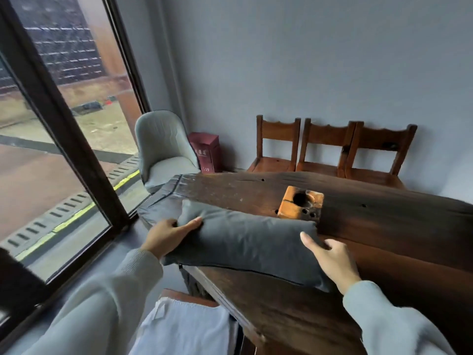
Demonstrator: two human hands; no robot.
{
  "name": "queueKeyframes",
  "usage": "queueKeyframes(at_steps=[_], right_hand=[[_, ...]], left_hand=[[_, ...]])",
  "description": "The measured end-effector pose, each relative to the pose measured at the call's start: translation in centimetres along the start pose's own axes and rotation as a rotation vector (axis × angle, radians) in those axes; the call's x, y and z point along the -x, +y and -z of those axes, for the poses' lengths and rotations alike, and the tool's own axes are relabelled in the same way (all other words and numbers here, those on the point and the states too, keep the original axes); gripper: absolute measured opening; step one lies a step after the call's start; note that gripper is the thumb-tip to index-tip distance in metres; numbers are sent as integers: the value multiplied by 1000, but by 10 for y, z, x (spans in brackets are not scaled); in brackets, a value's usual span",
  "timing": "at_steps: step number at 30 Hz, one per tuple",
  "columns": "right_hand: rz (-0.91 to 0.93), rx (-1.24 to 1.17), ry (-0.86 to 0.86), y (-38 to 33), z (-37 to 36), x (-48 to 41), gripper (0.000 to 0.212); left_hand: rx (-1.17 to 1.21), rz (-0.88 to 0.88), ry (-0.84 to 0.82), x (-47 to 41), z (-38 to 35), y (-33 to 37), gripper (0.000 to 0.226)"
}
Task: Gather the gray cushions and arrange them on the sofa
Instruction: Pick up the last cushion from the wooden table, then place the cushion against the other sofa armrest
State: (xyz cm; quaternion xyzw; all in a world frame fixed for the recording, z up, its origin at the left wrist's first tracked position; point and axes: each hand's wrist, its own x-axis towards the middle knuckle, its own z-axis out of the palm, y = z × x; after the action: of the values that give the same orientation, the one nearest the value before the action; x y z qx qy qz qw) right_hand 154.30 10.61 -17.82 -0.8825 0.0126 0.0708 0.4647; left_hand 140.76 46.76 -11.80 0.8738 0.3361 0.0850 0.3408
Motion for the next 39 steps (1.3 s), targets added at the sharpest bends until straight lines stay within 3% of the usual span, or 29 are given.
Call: queueKeyframes(at_steps=[4, 5, 7, 11, 13, 15, 20, 27, 32, 39], right_hand=[[171, -73, -121, -81, 13, 63, 76], [156, -87, -115, -79, 12, 65, 81], [282, -52, -222, -128, 5, 102, 85], [389, -77, -396, -181, -13, 160, 68], [516, -56, -509, -225, -41, 222, 63], [580, -33, -518, -243, -65, 260, 71], [724, 77, -622, -283, -141, 412, 74], [889, 47, -861, -297, -233, 664, 66], [868, -30, -1036, -288, -282, 787, 66], [599, -185, -1372, -296, -372, 895, 85]], left_hand=[[71, 105, 73, 86, 100, -9, 74], [75, 98, 73, 88, 98, -10, 72], [129, 139, 178, 146, 162, -34, 73], [106, 190, 307, 212, 223, -72, 71], [117, 266, 468, 288, 277, -116, 67], [78, 303, 544, 331, 305, -149, 68], [134, 490, 630, 489, 380, -241, 63], [302, 667, 858, 717, 458, -365, 62], [469, 708, 1008, 825, 492, -432, 61], [631, 673, 1111, 884, 531, -536, 45]])
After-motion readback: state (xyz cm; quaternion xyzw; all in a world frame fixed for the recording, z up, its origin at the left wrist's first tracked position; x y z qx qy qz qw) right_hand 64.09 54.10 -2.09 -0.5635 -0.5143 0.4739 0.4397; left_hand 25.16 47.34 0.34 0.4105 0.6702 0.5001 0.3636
